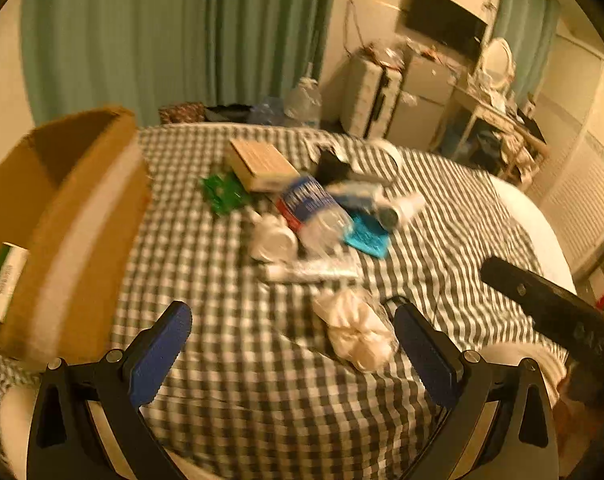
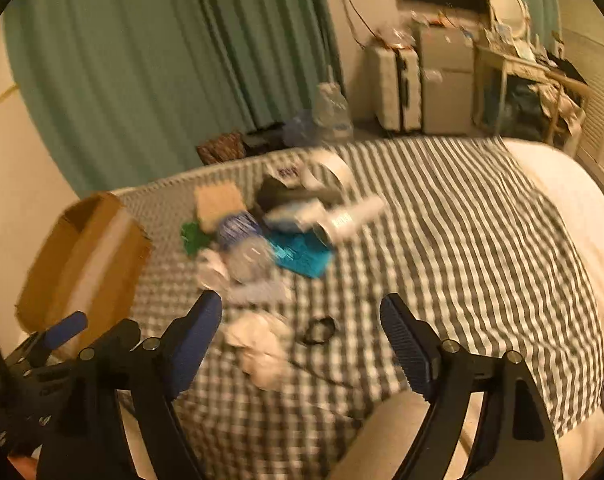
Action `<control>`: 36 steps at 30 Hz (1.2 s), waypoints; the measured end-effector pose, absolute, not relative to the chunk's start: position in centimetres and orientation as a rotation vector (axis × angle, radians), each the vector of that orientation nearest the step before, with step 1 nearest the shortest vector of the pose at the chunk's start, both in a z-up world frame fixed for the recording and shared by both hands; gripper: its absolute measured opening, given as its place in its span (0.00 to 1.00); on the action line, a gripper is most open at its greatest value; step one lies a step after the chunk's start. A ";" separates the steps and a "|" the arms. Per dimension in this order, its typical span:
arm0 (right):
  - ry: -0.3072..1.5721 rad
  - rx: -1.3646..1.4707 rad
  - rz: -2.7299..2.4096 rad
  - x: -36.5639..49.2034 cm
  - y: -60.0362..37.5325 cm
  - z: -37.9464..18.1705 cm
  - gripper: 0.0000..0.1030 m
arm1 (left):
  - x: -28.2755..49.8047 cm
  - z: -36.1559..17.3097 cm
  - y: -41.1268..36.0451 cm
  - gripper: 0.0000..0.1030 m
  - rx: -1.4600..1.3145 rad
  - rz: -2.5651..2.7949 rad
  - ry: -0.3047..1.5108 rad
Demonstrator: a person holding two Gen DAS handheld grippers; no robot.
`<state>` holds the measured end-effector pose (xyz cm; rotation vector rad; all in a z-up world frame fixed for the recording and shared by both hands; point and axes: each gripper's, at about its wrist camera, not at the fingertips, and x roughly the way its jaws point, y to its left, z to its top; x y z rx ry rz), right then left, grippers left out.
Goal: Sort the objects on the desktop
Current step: 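Grasp the white cloth with the left gripper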
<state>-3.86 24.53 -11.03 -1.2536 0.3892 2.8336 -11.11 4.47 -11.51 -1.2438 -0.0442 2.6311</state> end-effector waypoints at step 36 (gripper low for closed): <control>0.446 -1.768 2.605 -11.6 23.8 -22.6 0.78 | -15.9 -21.9 6.3 0.29 -1.468 2.558 0.026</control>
